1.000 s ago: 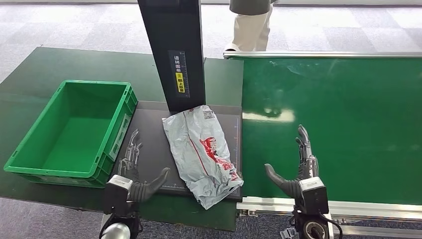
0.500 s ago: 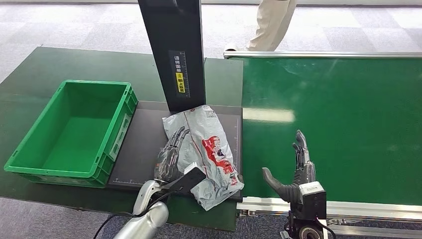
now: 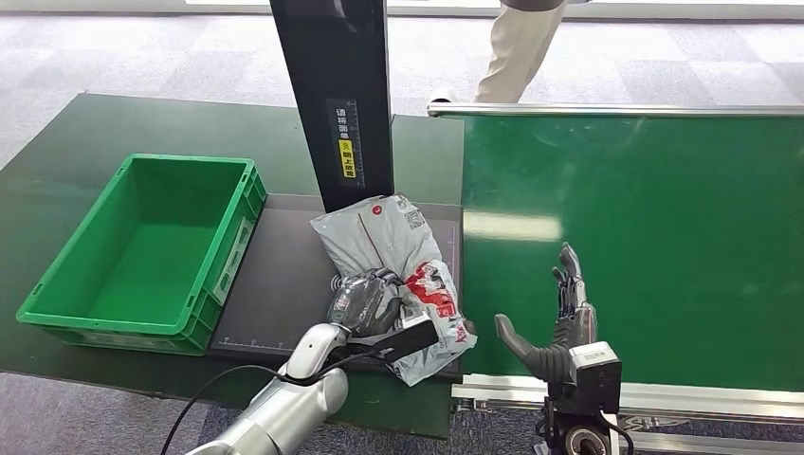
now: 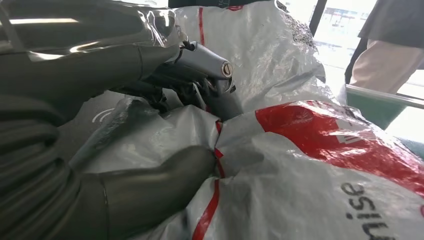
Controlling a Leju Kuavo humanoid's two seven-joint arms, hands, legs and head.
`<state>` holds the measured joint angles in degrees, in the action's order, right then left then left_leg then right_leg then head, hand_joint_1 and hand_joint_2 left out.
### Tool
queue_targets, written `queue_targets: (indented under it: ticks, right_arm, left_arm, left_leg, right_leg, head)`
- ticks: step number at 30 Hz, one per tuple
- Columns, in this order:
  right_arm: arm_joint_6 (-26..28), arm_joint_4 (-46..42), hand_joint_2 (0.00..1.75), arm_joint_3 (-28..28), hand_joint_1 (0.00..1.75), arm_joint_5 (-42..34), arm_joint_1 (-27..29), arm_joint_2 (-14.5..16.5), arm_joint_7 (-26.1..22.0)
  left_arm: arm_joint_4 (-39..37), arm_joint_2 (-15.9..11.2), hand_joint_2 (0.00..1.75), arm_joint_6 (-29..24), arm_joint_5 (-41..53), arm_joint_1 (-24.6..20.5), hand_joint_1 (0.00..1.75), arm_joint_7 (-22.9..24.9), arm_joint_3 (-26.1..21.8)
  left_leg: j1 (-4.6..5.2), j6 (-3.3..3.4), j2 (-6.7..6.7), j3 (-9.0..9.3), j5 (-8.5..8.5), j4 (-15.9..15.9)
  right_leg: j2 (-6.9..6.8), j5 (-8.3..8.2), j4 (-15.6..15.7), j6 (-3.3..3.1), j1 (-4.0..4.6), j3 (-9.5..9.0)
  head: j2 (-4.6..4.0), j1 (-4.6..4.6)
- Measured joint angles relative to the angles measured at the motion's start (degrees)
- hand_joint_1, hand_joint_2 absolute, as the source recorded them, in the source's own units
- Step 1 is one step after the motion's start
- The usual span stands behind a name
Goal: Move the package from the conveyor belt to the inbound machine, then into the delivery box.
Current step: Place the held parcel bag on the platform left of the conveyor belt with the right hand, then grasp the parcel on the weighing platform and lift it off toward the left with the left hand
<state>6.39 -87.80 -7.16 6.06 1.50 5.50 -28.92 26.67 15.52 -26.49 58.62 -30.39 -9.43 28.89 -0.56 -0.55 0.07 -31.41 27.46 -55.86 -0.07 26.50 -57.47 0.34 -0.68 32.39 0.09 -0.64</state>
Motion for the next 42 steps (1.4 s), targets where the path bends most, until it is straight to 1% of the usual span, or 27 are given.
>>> queue_targets:
  ticks: [6,8,10,12,14,16,19,25,28,30,34,37,39,42]
  right_arm:
    - [-0.1,0.0,1.75,0.0,0.00,-0.2,-1.0,0.2,0.0]
    - [0.0,0.0,1.75,0.2,0.00,-0.2,-1.2,0.3,0.0]
    - [0.3,0.0,1.75,0.4,0.00,-0.2,-1.1,0.3,0.1]
    - [0.5,-0.3,1.75,0.9,0.00,0.0,-0.4,0.4,0.0]
    - [0.6,-0.8,1.75,1.5,0.00,0.4,0.5,0.5,-0.2]
    - [0.6,-1.0,1.75,2.0,0.00,0.7,1.0,0.5,-0.3]
    - [0.6,-1.3,1.75,2.4,0.00,0.8,1.3,0.7,-0.4]
    - [0.6,-1.4,1.75,2.8,0.00,0.8,1.4,1.0,-0.4]
    - [0.6,-1.4,1.75,3.0,0.00,0.8,1.4,1.1,-0.5]
    - [0.9,-1.4,1.75,3.2,0.00,0.8,1.4,1.1,-0.5]
    - [2.6,-1.7,1.75,4.0,0.00,0.9,2.4,1.1,-0.7]
    - [3.3,-2.2,1.75,4.4,0.00,0.4,4.0,1.1,-1.2]
    - [3.6,-2.4,1.75,4.5,0.00,-0.2,4.8,1.1,-1.4]
    - [4.1,-2.5,1.75,4.6,0.00,-1.0,5.4,1.0,-1.5]
  left_arm:
    - [-0.5,-0.4,1.75,-2.1,-0.4,-0.6,1.75,-0.8,-0.3]
    - [-0.4,-0.6,1.75,-3.5,-1.0,-0.5,1.75,-1.9,-0.7]
    - [0.5,-1.0,1.75,-5.4,-2.6,0.2,1.75,-4.2,-1.6]
    - [3.5,-1.7,1.75,-7.3,-5.4,1.8,1.75,-7.3,-3.0]
    - [8.5,-2.8,1.75,-7.9,-7.6,3.7,1.75,-8.9,-4.4]
    - [13.1,-3.9,1.75,-7.2,-8.1,5.0,1.75,-8.8,-5.4]
    - [17.6,-4.8,1.75,-6.6,-8.1,6.4,1.75,-8.5,-6.2]
    - [21.6,-5.8,1.75,-6.6,-8.0,7.7,1.75,-8.4,-6.8]
    - [24.1,-6.2,1.75,-9.0,-9.5,8.6,1.75,-10.3,-7.2]
    - [28.9,-6.7,1.75,-10.8,-11.0,9.8,1.75,-11.5,-7.7]
    - [44.2,-8.7,1.75,-12.0,-9.9,12.4,1.75,-11.6,-9.0]
    - [53.6,-10.3,1.75,-13.2,-8.0,13.9,1.75,-11.2,-10.8]
    - [57.6,-11.1,1.75,-13.5,-7.5,14.1,1.75,-10.6,-12.9]
    - [59.8,-11.7,1.75,-13.6,-7.5,13.5,1.75,-10.2,-17.2]
  left_leg:
    - [-0.01,0.00,0.02,0.08,-0.02,0.0]
    - [-0.01,0.00,0.02,0.05,-0.01,0.0]
    - [-0.01,0.00,0.03,-0.02,-0.01,0.0]
    - [-0.01,-0.01,0.05,-0.16,-0.01,0.0]
    - [-0.01,-0.01,0.05,-0.30,-0.01,0.0]
    - [-0.01,-0.01,0.03,-0.36,-0.01,0.0]
    - [0.00,-0.01,0.04,-0.39,-0.01,0.0]
    - [0.01,0.00,0.03,-0.41,-0.01,0.0]
    - [0.00,0.00,0.06,-0.42,-0.01,0.0]
    - [0.00,-0.01,0.07,-0.44,-0.01,0.0]
    - [-0.01,-0.01,0.05,-0.51,0.00,0.0]
    - [-0.01,-0.01,0.05,-0.59,0.00,0.0]
    - [-0.01,-0.01,0.06,-0.59,0.01,0.0]
    - [0.00,-0.01,0.05,-0.56,-0.01,0.0]
  right_leg:
    - [0.03,-0.01,0.0,-0.01,0.01,0.03]
    - [0.03,0.00,0.0,-0.01,0.01,0.10]
    - [0.04,0.00,0.0,-0.01,0.01,0.20]
    - [0.05,0.00,0.0,-0.01,0.02,0.35]
    - [0.06,0.00,0.0,-0.01,0.02,0.48]
    - [0.05,0.00,0.0,-0.01,0.02,0.53]
    - [0.05,0.00,0.0,0.00,0.01,0.55]
    - [0.05,0.01,0.0,0.00,0.00,0.57]
    - [0.06,0.00,0.0,0.00,0.01,0.59]
    - [0.06,0.00,0.0,0.00,0.02,0.62]
    - [0.06,0.02,0.0,0.00,0.02,0.68]
    - [0.06,0.02,0.0,0.00,0.03,0.74]
    - [0.06,0.02,0.0,0.00,0.03,0.76]
    - [0.06,0.02,0.0,0.00,0.03,0.74]
  head:
    - [0.00,-0.01]
    - [0.00,-0.01]
    - [0.00,0.00]
    - [0.00,0.00]
    - [0.00,-0.01]
    - [0.00,-0.01]
    - [0.00,-0.01]
    - [0.00,0.00]
    - [0.00,-0.01]
    - [0.00,-0.01]
    - [0.00,0.00]
    - [0.00,-0.01]
    - [0.00,0.00]
    - [0.00,0.00]
